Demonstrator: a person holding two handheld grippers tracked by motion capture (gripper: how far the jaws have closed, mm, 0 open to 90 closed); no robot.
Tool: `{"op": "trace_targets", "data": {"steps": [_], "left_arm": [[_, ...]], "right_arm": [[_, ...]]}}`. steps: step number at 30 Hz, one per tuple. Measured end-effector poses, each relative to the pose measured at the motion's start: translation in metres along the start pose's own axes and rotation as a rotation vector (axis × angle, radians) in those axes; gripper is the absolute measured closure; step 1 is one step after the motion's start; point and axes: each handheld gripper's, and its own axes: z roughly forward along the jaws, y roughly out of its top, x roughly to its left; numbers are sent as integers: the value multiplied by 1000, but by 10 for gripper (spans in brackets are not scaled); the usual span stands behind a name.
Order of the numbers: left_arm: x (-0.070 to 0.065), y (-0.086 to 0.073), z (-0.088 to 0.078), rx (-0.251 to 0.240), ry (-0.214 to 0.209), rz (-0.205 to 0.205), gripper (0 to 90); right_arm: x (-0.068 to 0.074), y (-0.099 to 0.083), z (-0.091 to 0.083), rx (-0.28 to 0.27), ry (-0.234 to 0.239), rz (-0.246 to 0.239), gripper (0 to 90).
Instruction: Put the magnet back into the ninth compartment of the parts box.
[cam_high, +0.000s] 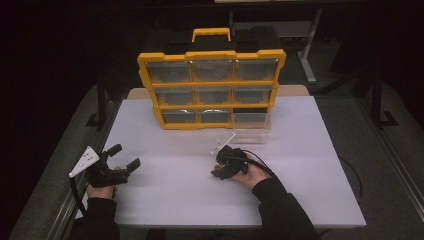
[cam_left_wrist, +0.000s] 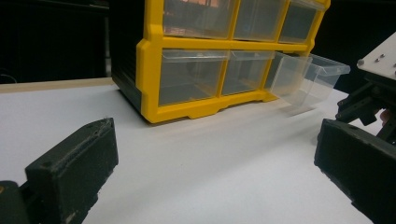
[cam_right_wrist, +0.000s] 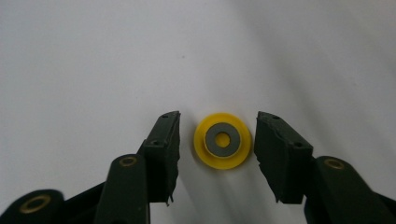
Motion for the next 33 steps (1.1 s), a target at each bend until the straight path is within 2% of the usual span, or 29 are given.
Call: {"op": "trace_targets", "data": {"steps": [2,5,8,13,27,33], "left_arm": [[0,0,0,-1,1,0,0],[0,0,0,-3,0,1,0],[0,0,0,-5,1,3,0],[0,0,-1,-6,0,4,0],[0,0,0,0,1,4,0],[0,0,0,0,2,3,0]], "right_arm": [[1,0,0,-4,-8,-4,578],[4,1,-1,-1,-20,-17,609],[6,1,-1,-1,-34,-27,614],[5,1,-4,-8,-27,-16,615],[-3,3,-31,-98,8,31,615],[-5,9,-40,-99,-13,22,616]]}}
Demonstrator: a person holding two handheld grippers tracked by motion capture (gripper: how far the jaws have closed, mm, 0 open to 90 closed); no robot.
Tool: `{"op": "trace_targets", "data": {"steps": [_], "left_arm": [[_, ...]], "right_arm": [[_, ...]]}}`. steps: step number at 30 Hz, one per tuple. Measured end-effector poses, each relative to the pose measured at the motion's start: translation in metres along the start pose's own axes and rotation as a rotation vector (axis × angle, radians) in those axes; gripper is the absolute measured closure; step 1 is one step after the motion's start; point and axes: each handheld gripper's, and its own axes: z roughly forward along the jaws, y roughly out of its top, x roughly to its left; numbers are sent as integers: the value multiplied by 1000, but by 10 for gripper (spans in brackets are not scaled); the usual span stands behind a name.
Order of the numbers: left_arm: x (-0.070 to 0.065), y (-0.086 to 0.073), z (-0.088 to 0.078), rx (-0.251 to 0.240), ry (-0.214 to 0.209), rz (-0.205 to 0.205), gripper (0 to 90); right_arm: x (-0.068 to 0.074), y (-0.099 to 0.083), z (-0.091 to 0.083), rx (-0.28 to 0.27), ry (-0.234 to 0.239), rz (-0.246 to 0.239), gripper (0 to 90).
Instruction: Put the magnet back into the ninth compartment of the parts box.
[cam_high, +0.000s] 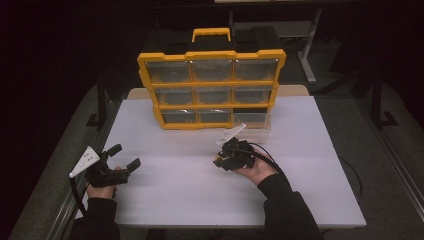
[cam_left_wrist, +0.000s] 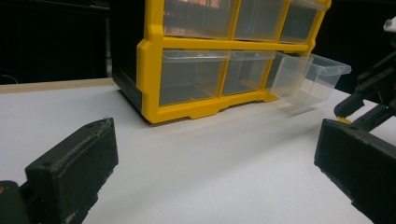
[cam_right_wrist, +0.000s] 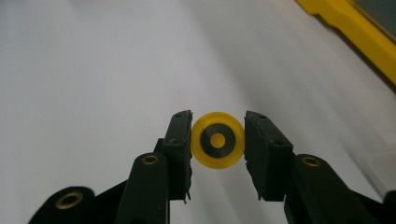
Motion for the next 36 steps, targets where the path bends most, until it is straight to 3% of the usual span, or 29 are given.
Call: {"op": "trace_targets", "data": {"steps": [19,29,36], "left_arm": [[0,-1,1,4,4,-5,0],[0,-1,2,5,5,-9,0],[0,-1,2,6,4,-9,0]], "right_arm": [[-8,16,-23,-29,-22,-1,616],[-9,24,-29,-7,-28,-21,616],[-14,33,-44,-9,-48,-25,616]]}}
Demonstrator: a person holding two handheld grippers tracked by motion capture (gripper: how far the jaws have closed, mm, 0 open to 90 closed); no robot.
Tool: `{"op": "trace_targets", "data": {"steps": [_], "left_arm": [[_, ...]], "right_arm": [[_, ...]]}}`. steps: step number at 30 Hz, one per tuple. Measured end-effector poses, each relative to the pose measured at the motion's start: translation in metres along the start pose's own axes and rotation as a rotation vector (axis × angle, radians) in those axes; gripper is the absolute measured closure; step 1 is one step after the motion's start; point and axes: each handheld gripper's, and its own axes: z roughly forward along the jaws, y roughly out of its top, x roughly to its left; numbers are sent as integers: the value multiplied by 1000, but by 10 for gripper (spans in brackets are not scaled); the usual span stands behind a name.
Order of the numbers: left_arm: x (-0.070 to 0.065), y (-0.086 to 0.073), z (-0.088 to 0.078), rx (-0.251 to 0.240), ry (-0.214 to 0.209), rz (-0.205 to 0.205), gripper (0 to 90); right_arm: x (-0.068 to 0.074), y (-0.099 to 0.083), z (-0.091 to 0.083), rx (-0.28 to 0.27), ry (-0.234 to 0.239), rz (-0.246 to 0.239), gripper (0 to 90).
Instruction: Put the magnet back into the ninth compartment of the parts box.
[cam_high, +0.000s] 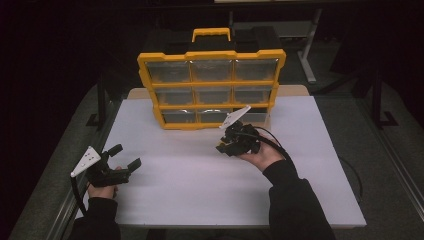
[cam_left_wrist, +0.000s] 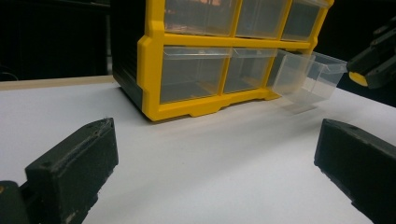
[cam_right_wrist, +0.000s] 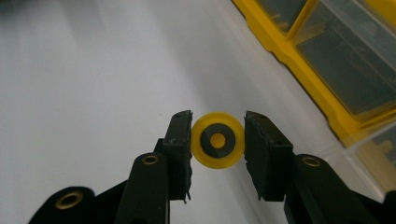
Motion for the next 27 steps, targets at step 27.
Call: {"op": "trace_targets", "data": {"steps": [27], "left_arm": [[1,0,-1,-10,15,-4,0]], "right_arm": [[-37,6,-22,-1,-93,96,616]]}}
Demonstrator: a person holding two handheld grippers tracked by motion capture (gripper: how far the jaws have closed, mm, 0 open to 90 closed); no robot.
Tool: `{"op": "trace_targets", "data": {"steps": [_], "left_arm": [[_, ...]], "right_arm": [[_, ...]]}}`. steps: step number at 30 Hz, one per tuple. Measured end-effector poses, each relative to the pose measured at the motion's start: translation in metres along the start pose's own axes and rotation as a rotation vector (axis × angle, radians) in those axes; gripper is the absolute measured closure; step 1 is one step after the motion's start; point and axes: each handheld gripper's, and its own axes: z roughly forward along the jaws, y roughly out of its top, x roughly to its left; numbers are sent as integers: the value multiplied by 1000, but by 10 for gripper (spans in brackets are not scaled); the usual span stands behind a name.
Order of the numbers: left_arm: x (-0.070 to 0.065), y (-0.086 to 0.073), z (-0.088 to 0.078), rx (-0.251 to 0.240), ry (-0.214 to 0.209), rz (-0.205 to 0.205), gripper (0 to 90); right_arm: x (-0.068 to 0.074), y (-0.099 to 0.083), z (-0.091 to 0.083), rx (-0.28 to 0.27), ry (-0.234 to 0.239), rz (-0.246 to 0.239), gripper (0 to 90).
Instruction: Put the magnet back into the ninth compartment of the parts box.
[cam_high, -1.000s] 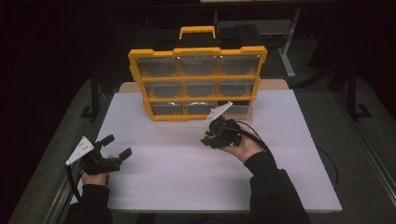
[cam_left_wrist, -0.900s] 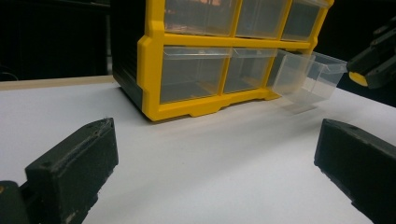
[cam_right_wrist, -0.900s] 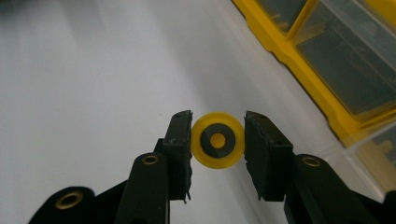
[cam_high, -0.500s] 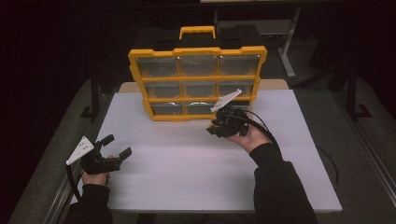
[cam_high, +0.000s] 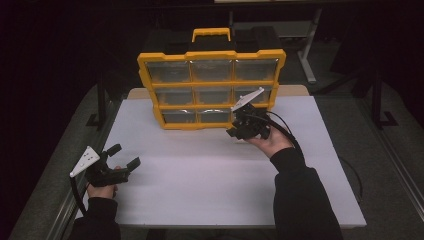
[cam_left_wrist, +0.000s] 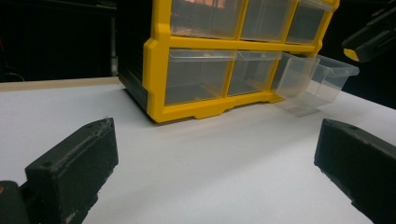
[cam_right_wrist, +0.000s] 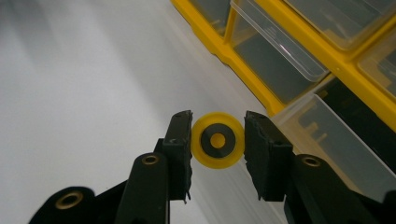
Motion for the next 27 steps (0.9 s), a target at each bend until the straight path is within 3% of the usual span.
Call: {"op": "trace_targets", "data": {"steps": [5,27], "left_arm": [[0,0,0,-1,-7,0,0],[1,-1,0,-4,-9,-12,0]], "right_arm": [[-9,-3,-1,2,-33,31,616],[-36,-11,-3,-10,-85,112,616]]}}
